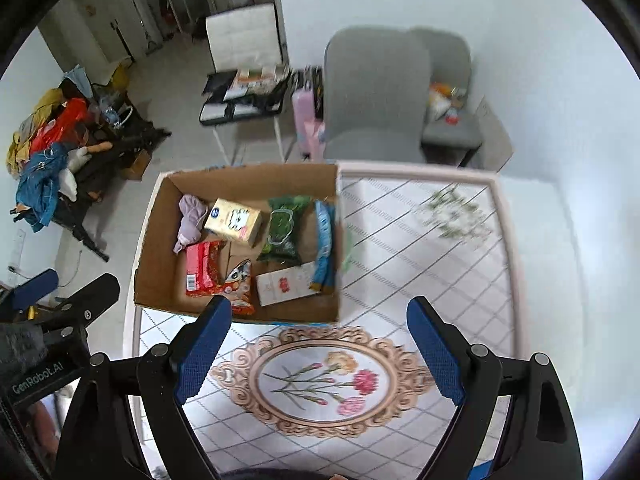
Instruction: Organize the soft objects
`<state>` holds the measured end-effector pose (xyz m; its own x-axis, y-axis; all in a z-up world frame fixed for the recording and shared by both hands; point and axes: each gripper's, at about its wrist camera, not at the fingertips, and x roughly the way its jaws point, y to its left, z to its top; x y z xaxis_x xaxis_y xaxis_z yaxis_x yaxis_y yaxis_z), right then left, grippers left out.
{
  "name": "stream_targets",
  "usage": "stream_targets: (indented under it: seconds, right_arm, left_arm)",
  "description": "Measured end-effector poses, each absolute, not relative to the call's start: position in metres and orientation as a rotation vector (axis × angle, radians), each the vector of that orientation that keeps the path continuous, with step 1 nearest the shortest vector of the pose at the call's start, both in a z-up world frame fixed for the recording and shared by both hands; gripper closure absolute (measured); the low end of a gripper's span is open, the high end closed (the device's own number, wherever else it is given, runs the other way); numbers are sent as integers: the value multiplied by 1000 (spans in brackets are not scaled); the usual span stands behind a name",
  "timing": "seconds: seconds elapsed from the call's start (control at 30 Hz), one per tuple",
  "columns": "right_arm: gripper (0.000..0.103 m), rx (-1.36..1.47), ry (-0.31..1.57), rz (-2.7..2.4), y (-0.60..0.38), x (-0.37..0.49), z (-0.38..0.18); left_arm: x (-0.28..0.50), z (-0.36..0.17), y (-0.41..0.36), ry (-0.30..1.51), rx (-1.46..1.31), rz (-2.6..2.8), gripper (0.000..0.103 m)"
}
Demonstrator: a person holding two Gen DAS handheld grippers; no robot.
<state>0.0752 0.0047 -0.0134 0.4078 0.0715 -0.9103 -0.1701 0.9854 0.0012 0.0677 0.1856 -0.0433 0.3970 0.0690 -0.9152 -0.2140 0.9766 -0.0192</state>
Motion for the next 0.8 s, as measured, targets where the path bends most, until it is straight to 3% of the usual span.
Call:
stream_targets:
  seconds: [0.4, 0.8]
  right_arm:
    - [11, -98, 1025, 160, -17, 6, 65]
    - [11, -86, 982, 172, -31, -18, 103]
  left_arm:
    - [12, 16, 172, 1068, -131, 187, 5]
    - [-21, 48, 164, 1010, -129, 203, 5]
